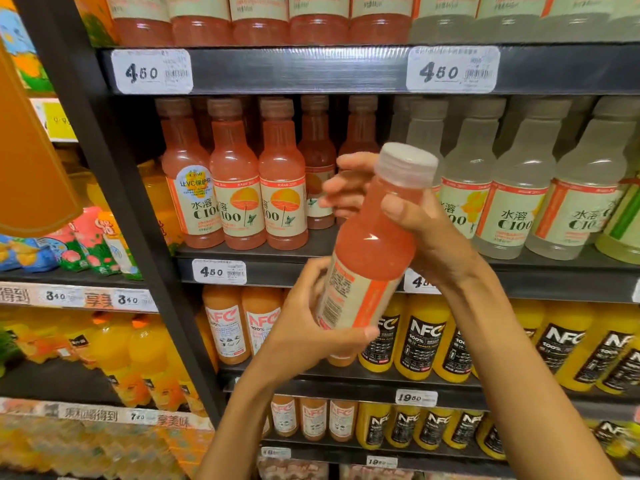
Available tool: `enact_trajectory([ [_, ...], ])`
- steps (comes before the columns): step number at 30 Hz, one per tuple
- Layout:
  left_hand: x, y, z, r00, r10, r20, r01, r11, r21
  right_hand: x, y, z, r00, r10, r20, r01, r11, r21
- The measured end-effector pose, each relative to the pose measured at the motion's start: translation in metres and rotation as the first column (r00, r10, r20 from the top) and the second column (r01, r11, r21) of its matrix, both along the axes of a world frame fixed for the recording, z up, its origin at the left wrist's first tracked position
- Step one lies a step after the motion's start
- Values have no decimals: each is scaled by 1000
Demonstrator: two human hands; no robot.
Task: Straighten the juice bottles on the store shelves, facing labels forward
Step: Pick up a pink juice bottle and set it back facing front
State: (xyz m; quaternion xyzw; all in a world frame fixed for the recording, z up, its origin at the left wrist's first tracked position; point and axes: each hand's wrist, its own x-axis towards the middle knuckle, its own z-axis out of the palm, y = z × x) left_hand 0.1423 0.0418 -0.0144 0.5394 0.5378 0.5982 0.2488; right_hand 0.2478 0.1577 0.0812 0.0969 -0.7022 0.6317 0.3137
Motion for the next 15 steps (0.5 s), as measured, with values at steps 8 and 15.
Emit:
enact_trajectory([
  [8, 9, -2, -4, 985, -46, 167, 56, 997, -58, -10, 5, 0, 963, -263, 50, 268, 953, -139],
  [15, 18, 0, 3, 949, 18, 314, 26, 990, -135, -11, 17, 9, 961, -204, 185, 248, 935, -255],
])
